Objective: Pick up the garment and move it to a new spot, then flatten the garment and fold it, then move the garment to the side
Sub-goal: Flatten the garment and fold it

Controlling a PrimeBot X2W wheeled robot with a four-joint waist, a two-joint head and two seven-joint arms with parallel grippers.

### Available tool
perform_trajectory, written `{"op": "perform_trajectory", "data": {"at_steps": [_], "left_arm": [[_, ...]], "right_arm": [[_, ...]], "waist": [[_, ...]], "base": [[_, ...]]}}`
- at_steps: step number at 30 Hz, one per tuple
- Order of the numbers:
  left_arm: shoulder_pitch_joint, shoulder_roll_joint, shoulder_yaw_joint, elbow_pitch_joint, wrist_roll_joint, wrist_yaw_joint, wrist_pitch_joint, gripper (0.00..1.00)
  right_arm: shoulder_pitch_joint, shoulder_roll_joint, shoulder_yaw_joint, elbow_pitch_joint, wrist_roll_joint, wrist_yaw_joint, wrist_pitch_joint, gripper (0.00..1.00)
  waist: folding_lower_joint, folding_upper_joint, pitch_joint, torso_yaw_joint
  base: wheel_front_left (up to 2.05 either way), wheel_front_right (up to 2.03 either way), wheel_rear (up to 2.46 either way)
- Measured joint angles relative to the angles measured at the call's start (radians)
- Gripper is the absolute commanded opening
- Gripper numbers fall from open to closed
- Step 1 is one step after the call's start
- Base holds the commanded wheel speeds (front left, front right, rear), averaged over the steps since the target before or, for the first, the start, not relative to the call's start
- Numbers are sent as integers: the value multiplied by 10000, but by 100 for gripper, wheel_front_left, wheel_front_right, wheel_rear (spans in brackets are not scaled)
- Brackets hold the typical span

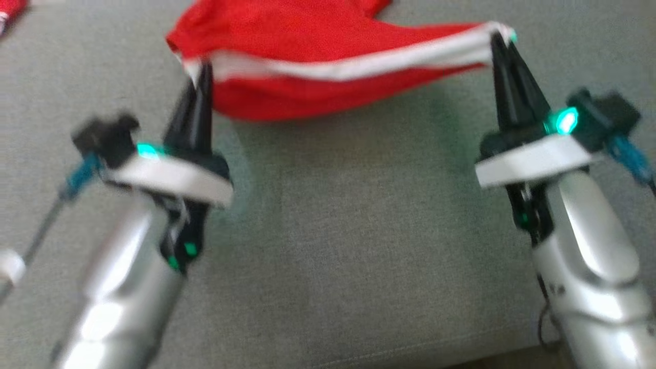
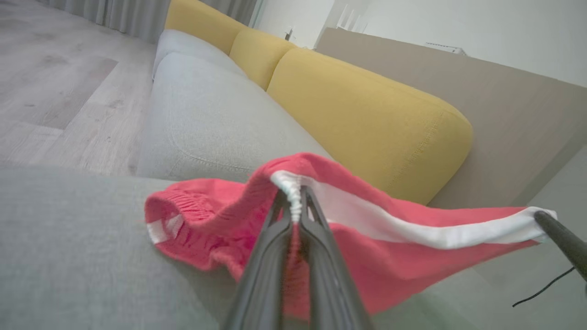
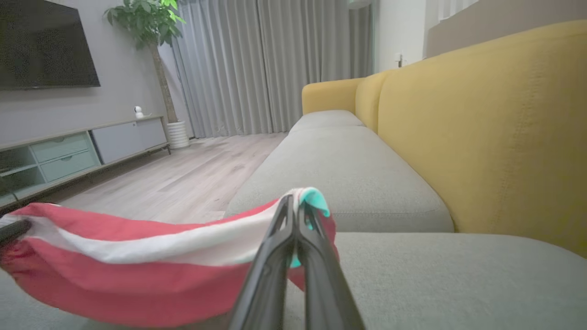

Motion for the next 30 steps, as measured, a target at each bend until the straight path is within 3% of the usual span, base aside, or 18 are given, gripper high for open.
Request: {"op": "perform_trajectory", "data": {"at_steps": [9,20,25,30], "left_arm": [[3719,-94,-316,-2190,-238,959,-443,0],[6933,-92,-872,-4734,-372,2192,-387,0],[7220,-167,-1135,-4930,-537,2288,-21,0],[6922,-713,-1275,-4337,-953,2266,157,0]], "right_arm": [[3798,399,-1375,-1983,-476,0,40,0],[7304,788,-2568,-5227,-918,0,1517,0],[7479,907,-2715,-5549,-1145,0,1808,0],[6609,897,-2729,-5045,-1179,0,2207,0]], "waist": [[-2,0,-1425,135],[-3,1,-2794,107],[2,1,-2627,418],[2,0,-2269,820]], "base": [[0,0,0],[0,0,0],[0,0,0],[0,0,0]]}}
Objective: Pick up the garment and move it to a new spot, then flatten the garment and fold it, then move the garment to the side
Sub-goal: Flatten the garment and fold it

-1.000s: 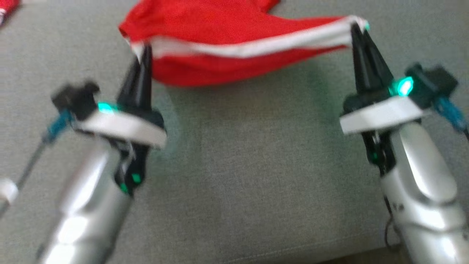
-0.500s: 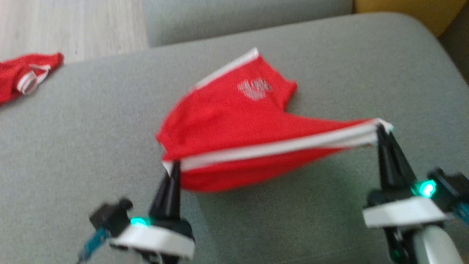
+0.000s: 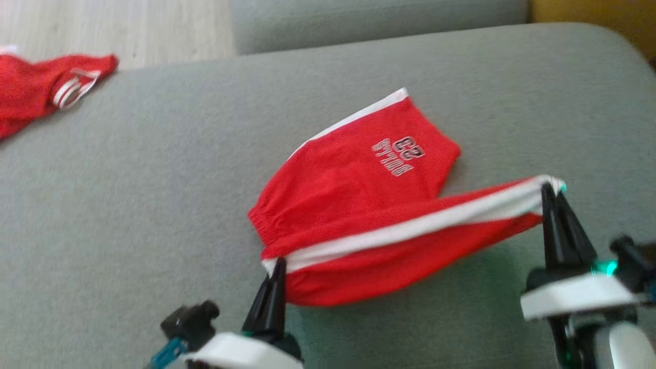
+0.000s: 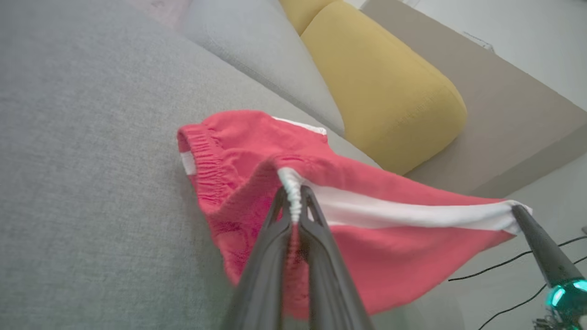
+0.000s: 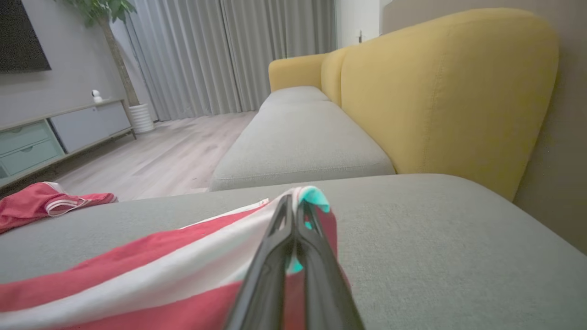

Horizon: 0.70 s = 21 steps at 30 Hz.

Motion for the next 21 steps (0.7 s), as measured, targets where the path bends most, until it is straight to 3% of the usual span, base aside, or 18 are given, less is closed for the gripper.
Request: {"op": "perform_trajectory", "data": {"at_steps": [6,13,21], "left_arm": [[-1595,-642,98,1147,-608,-174,437,0],[-3805,-1005,487,2556,-1110,-217,825,0],[-4898,-1187,616,3791,-1653,-249,861,0]], "right_arm": [[-2281,-637,36,1588,-42,0,407,0],[-5241,-1429,642,4113,205,0,690,0],[-7350,-1632,1824,6706,679,0,608,0]], "waist": [[1,0,651,534],[3,0,1611,1071],[3,-1,2457,1548]], "base": [[0,0,0],[0,0,0],[0,0,0]]}}
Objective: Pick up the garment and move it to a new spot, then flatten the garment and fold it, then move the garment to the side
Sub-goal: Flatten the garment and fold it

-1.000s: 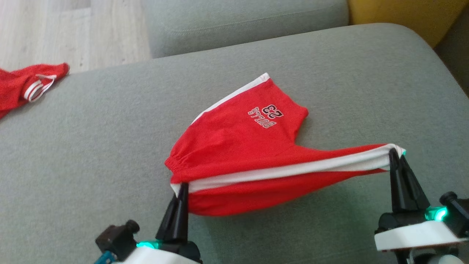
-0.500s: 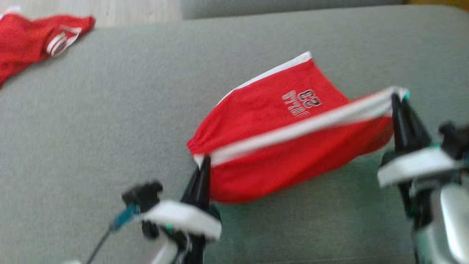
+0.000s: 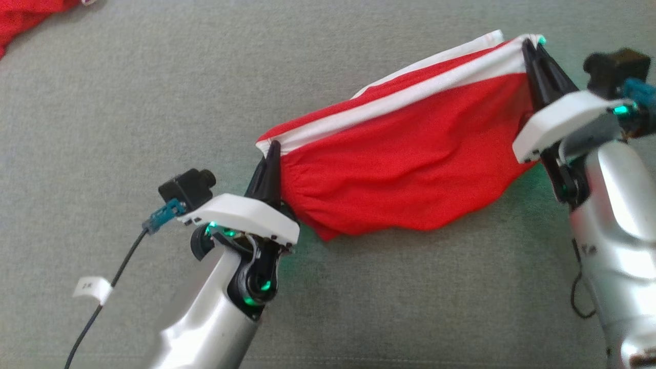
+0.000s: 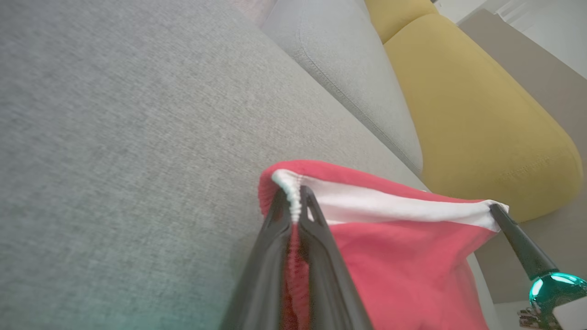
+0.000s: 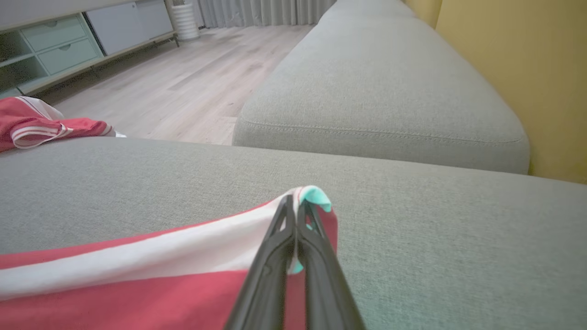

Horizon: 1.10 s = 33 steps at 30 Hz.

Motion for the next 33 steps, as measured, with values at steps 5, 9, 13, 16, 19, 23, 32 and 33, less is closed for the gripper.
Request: {"op": "perform_trajectory", "data": {"at_steps": [5,9,13,16,19,23,32,33], "left_arm": [[-406,-33,-84,399,-303,2,-102,0],[-655,-44,-328,562,-378,6,-128,0],[-850,-63,-667,706,-477,104,-132,47],[-936,-69,-949,692,-476,153,-132,100],[-937,-65,-1149,663,-336,305,-188,100],[-850,102,-1384,359,-67,454,-217,100],[701,1432,-1990,-1009,545,917,-31,100],[877,1609,-2000,-1208,631,995,-52,100]], "right_arm": [[-1030,-140,552,1375,286,0,-144,0],[-1552,-267,792,2182,320,0,-282,0],[-2039,-274,1168,3127,324,0,-449,76],[-2290,-297,1298,3799,407,0,-635,100],[-2466,-364,1425,4347,412,0,-938,100],[-2576,-380,1572,4893,564,0,-1235,100],[-2483,-464,2374,5484,1220,0,-1553,100],[-2462,-516,2474,5507,1325,0,-1551,100]], "waist": [[-1,0,190,164],[-2,0,201,243],[-3,0,150,340],[-3,0,84,423],[-3,0,-10,520],[-3,0,-198,599],[-4,1,-861,637],[-4,1,-958,638]], "base": [[0,0,0],[0,0,0],[0,0,0],[0,0,0],[0,0,0],[0,0,0],[0,0,0],[0,0,0]]}}
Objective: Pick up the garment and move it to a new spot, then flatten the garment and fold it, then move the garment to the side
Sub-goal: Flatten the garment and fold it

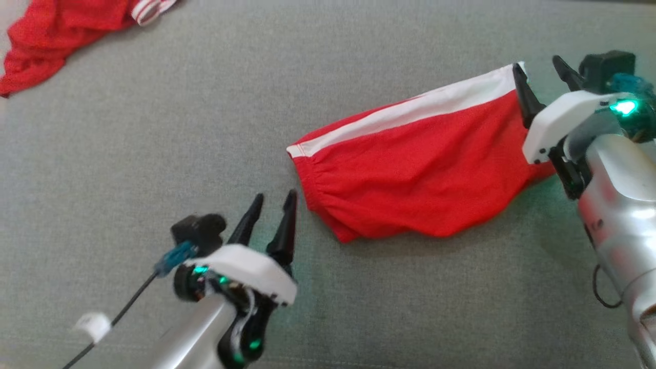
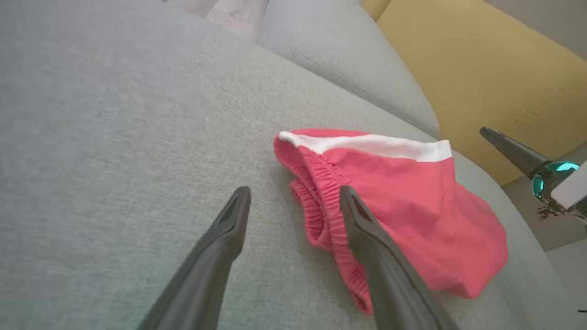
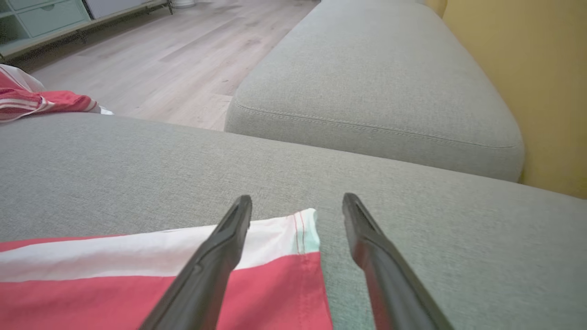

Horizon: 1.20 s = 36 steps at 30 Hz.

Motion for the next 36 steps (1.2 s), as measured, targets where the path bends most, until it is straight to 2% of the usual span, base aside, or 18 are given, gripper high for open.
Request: {"op": "perform_trajectory", "data": {"at_steps": [8,10,14,22,23,25,26,27,28,29,36], "left_arm": [[1050,999,290,-1515,439,798,-731,100],[1460,1333,533,-1933,568,1133,-1024,100],[1835,1628,934,-2332,677,1478,-1337,100],[1980,1732,1425,-2740,784,1651,-1578,100],[2015,1743,1453,-2771,784,1664,-1578,100],[2162,1758,1526,-2834,784,1712,-1588,100],[2240,1760,1572,-2840,786,1737,-1590,100],[2312,1766,1628,-2840,786,1739,-1590,100],[2363,1778,1670,-2844,788,1739,-1592,100],[2375,1781,1695,-2849,786,1741,-1611,100],[2369,1812,1866,-2905,963,1749,-1678,100]], "right_arm": [[807,-476,545,104,1062,0,546,100],[1065,-704,702,142,1430,0,955,100],[1129,-861,876,132,1870,0,1455,100],[1221,-978,1043,280,2579,0,2579,100],[1241,-976,1085,257,2686,0,2708,88],[1313,-980,1101,203,2938,0,3020,45],[1379,-982,1104,140,3080,0,3173,45],[1429,-980,1122,67,3200,0,3281,29],[1436,-976,1151,15,3304,0,3352,6],[1438,-974,1185,-29,3384,0,3392,0],[1833,-840,1218,-322,3680,0,2731,0]], "waist": [[-2,0,-714,56],[-1,0,-763,157],[0,0,-622,302],[1,0,-424,600],[1,0,-441,612],[0,0,-491,619],[0,0,-513,615],[0,0,-534,605],[1,0,-555,586],[0,0,-573,558],[1,0,-694,226]], "base": [[0,0,0],[0,0,0],[0,0,0],[0,0,0],[0,0,0],[0,0,0],[0,0,0],[0,0,0],[0,0,0],[0,0,0],[0,0,0]]}}
